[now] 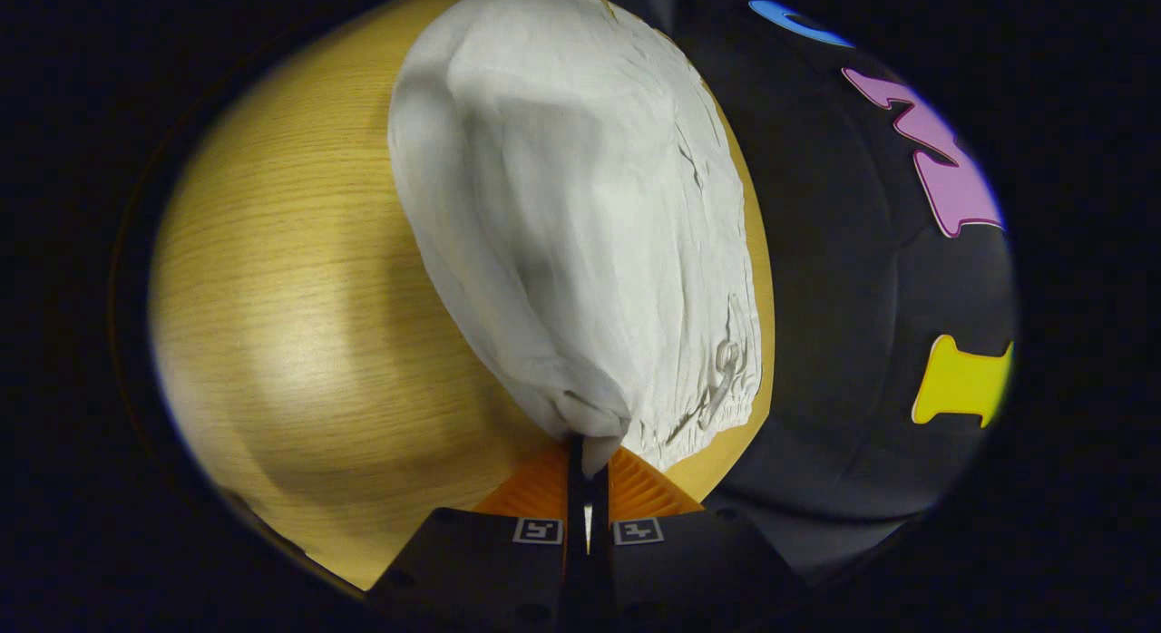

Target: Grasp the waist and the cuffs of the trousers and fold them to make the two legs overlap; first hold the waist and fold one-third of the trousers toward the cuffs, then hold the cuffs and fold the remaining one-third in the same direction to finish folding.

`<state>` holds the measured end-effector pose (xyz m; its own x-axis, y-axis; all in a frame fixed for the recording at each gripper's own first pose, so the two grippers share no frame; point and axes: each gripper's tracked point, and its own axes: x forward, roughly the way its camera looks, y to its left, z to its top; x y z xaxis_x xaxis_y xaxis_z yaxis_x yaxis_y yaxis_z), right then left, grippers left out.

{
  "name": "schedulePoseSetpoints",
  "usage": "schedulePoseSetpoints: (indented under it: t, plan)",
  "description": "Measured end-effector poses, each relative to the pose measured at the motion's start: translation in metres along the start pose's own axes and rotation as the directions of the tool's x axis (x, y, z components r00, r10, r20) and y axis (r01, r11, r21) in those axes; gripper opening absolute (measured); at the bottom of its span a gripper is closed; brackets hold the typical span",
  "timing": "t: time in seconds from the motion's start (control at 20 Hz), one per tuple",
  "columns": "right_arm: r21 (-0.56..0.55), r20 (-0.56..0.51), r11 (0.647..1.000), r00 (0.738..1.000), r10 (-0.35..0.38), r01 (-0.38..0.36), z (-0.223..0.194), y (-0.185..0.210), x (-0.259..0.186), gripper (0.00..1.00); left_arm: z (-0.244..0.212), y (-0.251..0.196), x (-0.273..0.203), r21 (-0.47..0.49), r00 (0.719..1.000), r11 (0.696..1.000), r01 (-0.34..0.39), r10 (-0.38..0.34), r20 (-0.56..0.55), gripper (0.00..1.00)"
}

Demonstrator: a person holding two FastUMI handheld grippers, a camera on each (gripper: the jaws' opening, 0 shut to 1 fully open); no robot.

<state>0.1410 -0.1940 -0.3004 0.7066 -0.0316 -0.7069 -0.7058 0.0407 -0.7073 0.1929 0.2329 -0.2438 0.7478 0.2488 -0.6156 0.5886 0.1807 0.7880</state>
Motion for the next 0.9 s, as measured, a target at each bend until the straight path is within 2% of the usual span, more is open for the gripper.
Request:
schedulePoseSetpoints:
  t: [0.05,0.15,0.25,0.35,0.55,0.7,0.9]
  plan:
    - [0.006,-0.009,1.000,1.000,-0.022,0.022,-0.003,-0.005,0.000,0.05,0.004,0.003,-0.002,-0.013,1.000,1.000,-0.012,0.012,0.007,0.05]
    - [0.057,-0.024,0.995,0.996,-0.082,0.083,-0.003,-0.016,-0.007,0.05,0.009,0.020,-0.009,-0.050,0.995,0.994,-0.095,0.097,0.037,0.06]
    - [0.142,-0.028,0.979,0.989,-0.145,0.148,0.002,-0.034,-0.017,0.05,0.016,0.049,-0.022,-0.098,0.977,0.975,-0.197,0.204,0.060,0.06]
    - [0.223,-0.043,0.953,0.978,-0.203,0.208,0.004,-0.052,-0.029,0.05,0.025,0.080,-0.026,-0.151,0.958,0.952,-0.265,0.278,0.075,0.05]
    - [0.349,-0.073,0.882,0.948,-0.311,0.316,0.007,-0.112,-0.020,0.05,0.040,0.134,-0.033,-0.247,0.924,0.906,-0.343,0.373,0.084,0.06]
    - [0.436,-0.088,0.833,0.937,-0.338,0.342,0.011,-0.141,-0.009,0.05,0.053,0.174,-0.035,-0.310,0.900,0.870,-0.384,0.428,0.086,0.05]
    - [0.444,-0.084,0.808,0.916,-0.393,0.387,0.023,-0.186,0.011,0.05,0.080,0.222,-0.018,-0.295,0.878,0.859,-0.418,0.466,0.112,0.06]
